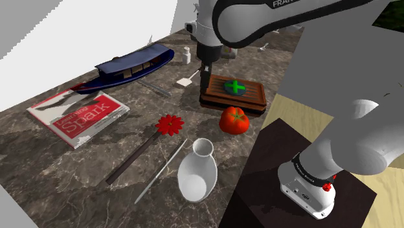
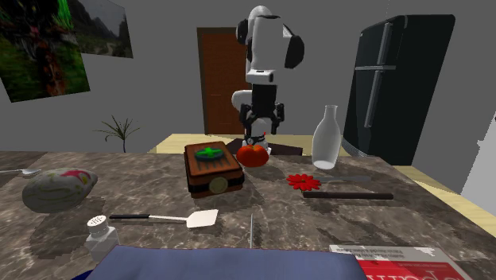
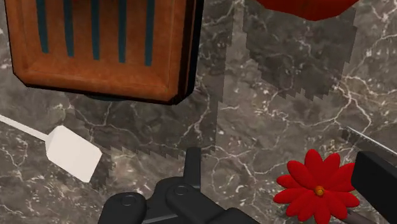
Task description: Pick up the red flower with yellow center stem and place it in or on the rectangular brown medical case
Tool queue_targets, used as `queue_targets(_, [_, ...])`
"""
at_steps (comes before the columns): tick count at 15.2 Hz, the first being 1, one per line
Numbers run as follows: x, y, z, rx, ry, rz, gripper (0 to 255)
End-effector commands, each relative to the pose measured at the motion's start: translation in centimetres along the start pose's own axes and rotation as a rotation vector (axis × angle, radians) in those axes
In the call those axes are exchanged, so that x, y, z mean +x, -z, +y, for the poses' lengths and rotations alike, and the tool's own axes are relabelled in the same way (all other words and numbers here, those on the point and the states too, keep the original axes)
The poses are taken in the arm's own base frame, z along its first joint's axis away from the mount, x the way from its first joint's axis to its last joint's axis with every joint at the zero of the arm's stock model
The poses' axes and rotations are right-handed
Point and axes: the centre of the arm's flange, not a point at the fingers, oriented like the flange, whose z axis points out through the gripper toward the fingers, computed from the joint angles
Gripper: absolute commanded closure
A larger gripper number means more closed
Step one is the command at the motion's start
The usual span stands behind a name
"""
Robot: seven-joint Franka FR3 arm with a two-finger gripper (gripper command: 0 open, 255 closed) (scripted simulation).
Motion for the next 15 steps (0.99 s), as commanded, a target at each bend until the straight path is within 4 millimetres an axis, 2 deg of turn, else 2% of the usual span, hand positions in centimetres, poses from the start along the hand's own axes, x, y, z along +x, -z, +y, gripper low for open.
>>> queue_targets(1, [2.1, -1.4, -1.3, 0.008, 0.065, 0.000, 0])
queue_targets(10, [9.5, -7.0, -8.3, 0.043, 0.347, -0.002, 0])
queue_targets(11, [10.0, -7.5, -9.0, 0.046, 0.372, -0.002, 0])
queue_targets(15, [10.0, -9.6, -9.1, 0.046, 0.372, -0.002, 0])
